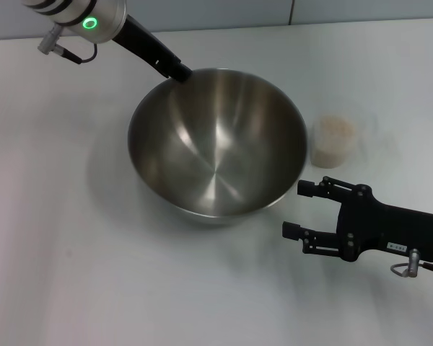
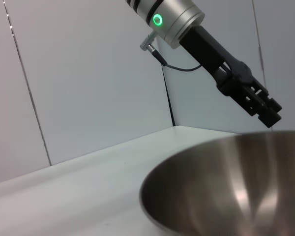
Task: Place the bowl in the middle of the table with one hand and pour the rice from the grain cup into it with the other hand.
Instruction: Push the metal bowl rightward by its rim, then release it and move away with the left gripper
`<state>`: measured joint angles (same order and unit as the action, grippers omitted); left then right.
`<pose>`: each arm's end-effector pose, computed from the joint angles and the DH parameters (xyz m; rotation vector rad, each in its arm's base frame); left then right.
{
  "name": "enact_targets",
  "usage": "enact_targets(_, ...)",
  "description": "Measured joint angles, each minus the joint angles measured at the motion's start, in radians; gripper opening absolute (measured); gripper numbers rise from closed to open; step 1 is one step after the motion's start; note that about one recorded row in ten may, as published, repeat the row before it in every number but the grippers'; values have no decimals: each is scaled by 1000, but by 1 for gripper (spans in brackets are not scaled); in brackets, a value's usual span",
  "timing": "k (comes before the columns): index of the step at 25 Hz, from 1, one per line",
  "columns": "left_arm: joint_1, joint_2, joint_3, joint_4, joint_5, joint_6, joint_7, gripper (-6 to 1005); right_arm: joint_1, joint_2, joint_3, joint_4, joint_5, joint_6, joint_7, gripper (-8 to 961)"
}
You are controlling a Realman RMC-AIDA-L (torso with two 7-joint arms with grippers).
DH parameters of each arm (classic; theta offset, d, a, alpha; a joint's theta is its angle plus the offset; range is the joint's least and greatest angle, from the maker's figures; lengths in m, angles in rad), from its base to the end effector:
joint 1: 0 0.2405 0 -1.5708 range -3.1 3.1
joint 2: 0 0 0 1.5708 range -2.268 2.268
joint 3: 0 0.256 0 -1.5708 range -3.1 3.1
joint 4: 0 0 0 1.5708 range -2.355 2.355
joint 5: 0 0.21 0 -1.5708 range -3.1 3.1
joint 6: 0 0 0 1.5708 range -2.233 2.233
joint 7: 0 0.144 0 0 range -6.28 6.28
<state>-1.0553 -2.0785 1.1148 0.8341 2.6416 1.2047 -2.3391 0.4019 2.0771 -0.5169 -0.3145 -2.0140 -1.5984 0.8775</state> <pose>-0.1077 0.4562 -0.0184 -2.5861 -0.6215 0.2704 0.3072 0.2561 -0.0403 -2.6195 0.5146 0.8692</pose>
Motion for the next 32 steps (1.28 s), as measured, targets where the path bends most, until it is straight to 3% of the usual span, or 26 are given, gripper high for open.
enact_targets(7,4,0,0,8,-16,-3,0,697,-3,0,0,0,0,0,0,805)
enact_targets(19,8,0,13,8,-16,-4,-1,859,-5,0,0,2,0,0,0,800)
enact_targets(25,12,0,14,13,-16,-4,-2,859,-2,0,0,2,0,0,0,797)
enact_targets(30,61,1,14,73,-71,-13,16,860,-2,0,2,0,0,0,0,795)
enact_targets(31,108,4,14,122,-144,-16,53,860,-2,0,2,0,0,0,0,794)
enact_targets(32,224,8,14,213,-309,-9,173,860,-1,0,3,-1,0,0,0,794)
